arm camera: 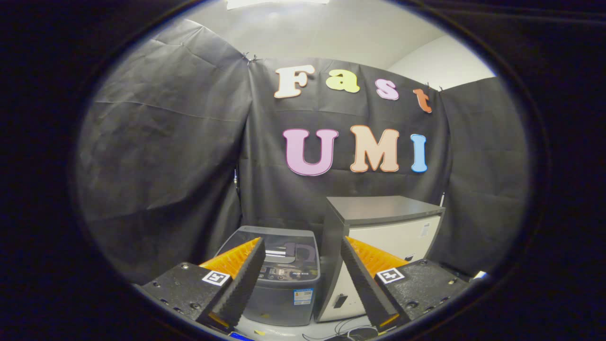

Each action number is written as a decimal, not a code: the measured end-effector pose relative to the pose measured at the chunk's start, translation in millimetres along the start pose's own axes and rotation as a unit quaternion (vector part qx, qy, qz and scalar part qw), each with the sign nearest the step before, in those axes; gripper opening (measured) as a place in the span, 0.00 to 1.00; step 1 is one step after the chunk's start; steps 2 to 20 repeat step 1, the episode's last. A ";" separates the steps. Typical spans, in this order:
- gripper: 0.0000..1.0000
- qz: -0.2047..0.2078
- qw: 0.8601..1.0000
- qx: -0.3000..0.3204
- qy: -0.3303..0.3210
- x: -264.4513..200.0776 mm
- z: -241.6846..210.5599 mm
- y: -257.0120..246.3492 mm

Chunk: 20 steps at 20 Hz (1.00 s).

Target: Put the clothes into the washing machine and then close the washing machine lid.

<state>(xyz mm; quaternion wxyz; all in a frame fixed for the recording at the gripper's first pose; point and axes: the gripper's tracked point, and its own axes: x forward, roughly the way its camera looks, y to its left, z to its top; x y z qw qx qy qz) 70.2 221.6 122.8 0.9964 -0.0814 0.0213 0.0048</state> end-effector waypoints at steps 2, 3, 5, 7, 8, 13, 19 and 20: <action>0.97 0.003 1.000 0.004 -0.004 -2.6 0.6 0.8; 0.97 0.003 1.000 0.004 -0.004 -2.6 0.6 0.8; 0.97 0.003 1.000 0.004 -0.004 -2.6 0.6 0.8; 0.97 0.003 1.000 0.004 -0.004 -2.6 0.6 0.8; 0.97 0.003 1.000 0.004 -0.004 -2.6 0.6 0.8; 0.97 0.003 1.000 0.004 -0.004 -2.6 0.6 0.8; 0.97 0.003 1.000 0.004 -0.004 -2.6 0.6 0.8; 0.97 0.003 1.000 0.004 -0.004 -2.6 0.6 0.8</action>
